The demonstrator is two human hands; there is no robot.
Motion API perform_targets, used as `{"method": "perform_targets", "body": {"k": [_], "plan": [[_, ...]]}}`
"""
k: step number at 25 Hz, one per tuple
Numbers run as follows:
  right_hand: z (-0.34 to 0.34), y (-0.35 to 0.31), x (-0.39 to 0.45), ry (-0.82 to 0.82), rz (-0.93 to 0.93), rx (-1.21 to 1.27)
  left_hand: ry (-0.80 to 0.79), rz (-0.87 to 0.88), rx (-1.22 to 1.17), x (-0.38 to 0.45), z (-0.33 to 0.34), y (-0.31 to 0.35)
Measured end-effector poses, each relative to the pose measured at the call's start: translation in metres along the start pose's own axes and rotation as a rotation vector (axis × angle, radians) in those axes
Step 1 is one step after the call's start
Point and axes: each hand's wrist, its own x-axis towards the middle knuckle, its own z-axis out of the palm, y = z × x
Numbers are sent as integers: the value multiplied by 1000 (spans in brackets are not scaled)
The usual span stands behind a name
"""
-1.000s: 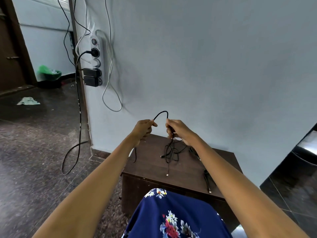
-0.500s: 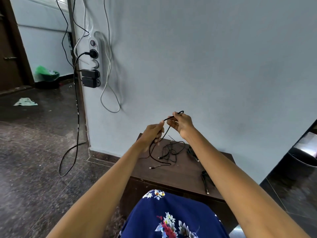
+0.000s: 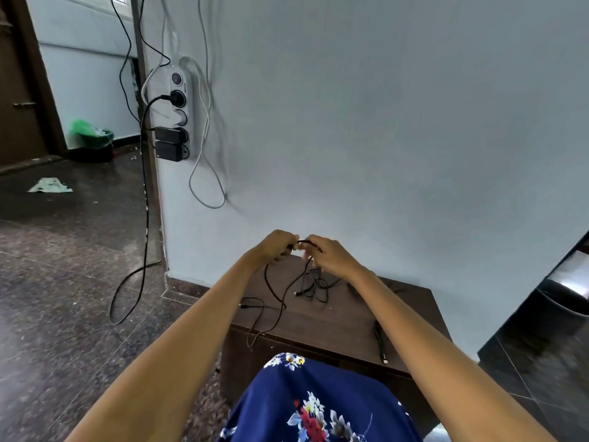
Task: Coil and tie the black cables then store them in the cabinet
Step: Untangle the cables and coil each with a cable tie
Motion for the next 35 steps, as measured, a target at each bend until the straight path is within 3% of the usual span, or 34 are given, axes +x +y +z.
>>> {"method": "perform_targets", "body": {"k": [3, 5, 7, 9, 11, 14, 17, 19, 21, 23, 26, 29, 31, 35], "plan": [[-4, 8, 2, 281, 130, -191, 48, 21, -112, -3, -5, -8], [-9, 17, 6, 394, 331, -48, 87, 18, -182, -6, -12, -20], [-15, 28, 7, 414, 514, 117, 69, -29, -184, -7, -20, -34], [-14, 36, 5, 310, 580, 6, 55, -67, -107, -7, -27, -47], [-7, 33, 3, 169, 485, -161, 73, -71, -62, -7, -28, -52], [13, 16, 8, 28, 91, -369, 38, -32, -71, -3, -21, -43], [35, -5, 18, 75, -186, -494, 11, -18, -119, 2, -11, -32], [40, -12, 23, 239, -111, -388, 9, 9, -278, 2, -10, -28], [37, -9, 25, 314, 87, -259, -35, 60, -469, 1, -14, -26], [34, -4, 23, 201, 260, -229, -80, 99, -576, 1, -18, -22], [44, -15, 17, -252, 209, -313, -12, 111, -674, 5, -12, -14], [49, -31, 13, -619, 289, -144, 104, 120, -600, 15, -2, -17], [41, -38, 14, -626, 230, -155, 134, 98, -378, 16, 1, -25], [-4, -40, 18, -342, 153, -78, 52, 84, -209, 11, 3, -38]]}}
